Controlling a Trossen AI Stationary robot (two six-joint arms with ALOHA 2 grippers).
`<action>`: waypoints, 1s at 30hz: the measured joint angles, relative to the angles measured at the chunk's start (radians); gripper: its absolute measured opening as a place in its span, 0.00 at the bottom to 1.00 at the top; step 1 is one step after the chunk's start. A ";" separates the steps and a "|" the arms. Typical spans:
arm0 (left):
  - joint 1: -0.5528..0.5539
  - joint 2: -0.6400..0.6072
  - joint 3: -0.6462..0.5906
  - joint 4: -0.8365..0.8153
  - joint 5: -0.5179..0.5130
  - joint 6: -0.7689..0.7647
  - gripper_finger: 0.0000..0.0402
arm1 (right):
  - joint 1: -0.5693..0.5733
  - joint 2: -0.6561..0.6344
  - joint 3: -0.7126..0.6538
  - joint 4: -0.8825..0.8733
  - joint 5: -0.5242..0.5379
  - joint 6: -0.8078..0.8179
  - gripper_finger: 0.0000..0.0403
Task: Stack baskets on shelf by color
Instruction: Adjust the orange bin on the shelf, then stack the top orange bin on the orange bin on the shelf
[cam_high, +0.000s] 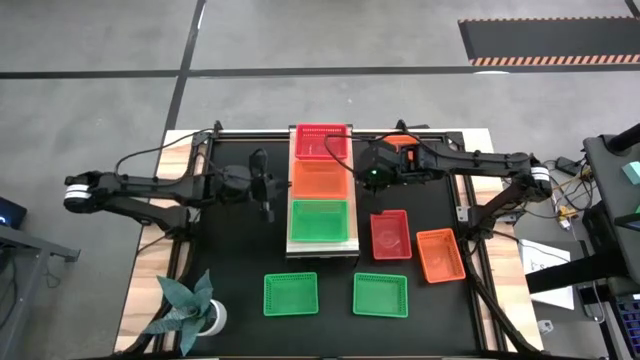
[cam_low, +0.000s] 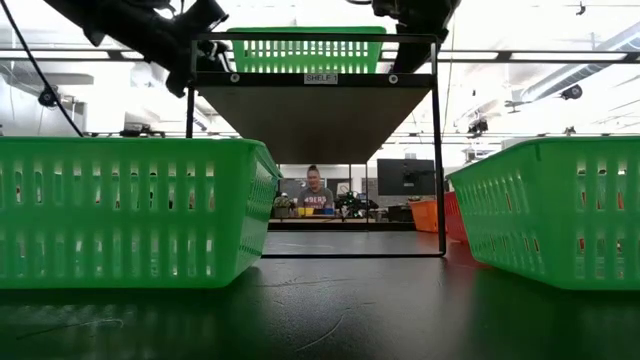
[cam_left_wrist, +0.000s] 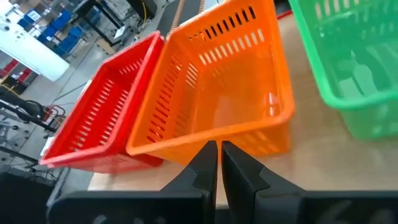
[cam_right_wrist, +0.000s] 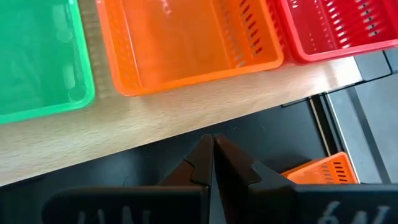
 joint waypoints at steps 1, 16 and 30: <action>0.001 0.002 0.004 0.003 0.000 0.000 0.02 | 0.000 0.000 -0.002 0.001 0.000 0.002 0.02; 0.000 -0.085 -0.001 -0.100 -0.019 -0.034 0.02 | 0.050 0.001 -0.087 0.001 0.000 0.133 0.02; 0.000 -0.102 -0.002 -0.100 -0.019 -0.037 0.02 | 0.076 -0.001 -0.132 -0.162 0.000 0.441 0.02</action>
